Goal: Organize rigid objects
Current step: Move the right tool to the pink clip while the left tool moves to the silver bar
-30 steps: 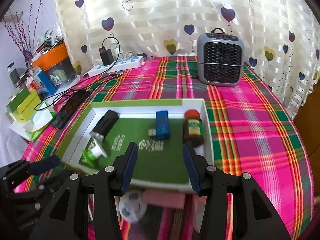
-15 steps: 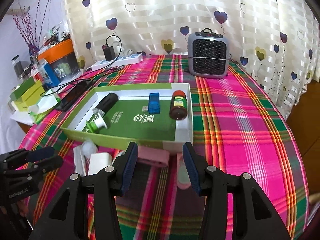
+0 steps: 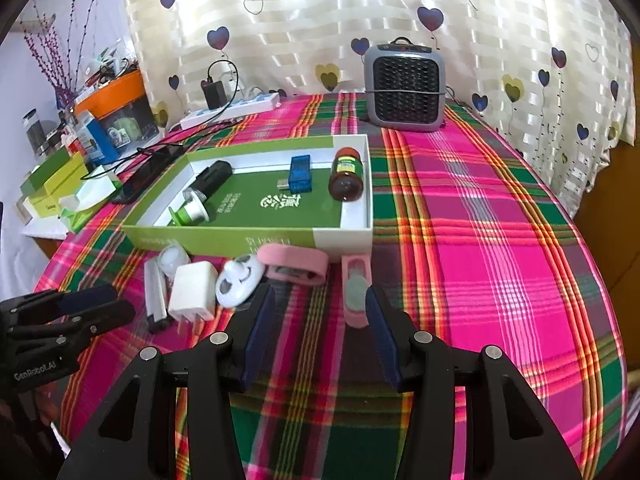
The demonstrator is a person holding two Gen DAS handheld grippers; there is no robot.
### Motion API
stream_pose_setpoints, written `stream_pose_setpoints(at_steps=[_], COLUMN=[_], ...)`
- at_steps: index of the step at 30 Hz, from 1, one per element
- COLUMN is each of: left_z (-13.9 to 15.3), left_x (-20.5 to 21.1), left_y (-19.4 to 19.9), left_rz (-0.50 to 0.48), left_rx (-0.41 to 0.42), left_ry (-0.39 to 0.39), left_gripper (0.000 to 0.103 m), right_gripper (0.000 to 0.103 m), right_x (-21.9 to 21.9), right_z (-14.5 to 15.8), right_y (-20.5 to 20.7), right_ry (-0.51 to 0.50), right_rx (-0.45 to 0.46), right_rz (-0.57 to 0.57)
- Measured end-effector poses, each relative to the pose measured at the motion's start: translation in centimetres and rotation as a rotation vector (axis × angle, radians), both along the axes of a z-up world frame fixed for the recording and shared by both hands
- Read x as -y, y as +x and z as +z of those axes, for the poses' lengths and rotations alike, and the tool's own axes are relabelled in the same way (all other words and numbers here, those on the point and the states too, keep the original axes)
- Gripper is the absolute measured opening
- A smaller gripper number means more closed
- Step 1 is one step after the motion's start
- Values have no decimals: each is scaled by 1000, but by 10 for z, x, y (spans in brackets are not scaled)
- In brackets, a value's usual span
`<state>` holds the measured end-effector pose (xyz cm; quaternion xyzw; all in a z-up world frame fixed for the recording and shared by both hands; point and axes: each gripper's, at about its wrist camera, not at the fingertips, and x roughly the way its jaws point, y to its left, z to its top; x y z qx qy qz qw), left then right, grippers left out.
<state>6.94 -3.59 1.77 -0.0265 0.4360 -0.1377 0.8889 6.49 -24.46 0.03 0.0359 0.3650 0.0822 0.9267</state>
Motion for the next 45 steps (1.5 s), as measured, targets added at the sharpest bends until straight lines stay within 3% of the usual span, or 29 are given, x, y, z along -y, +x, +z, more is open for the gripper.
stream_pose_setpoints(at_steps=[13,45], left_z=[-7,-11], left_x=[9,12], left_y=[12,17], left_rz=[13,62], left_rx=[-34,-53], left_ry=[-17,92], left_gripper=[43,47], right_gripper=[48,48], right_x=[9,8], right_z=[-13,-17], right_y=[16,38], right_ry=[-36,-90], right_rx=[-74,-119], right_rz=[-40,-59])
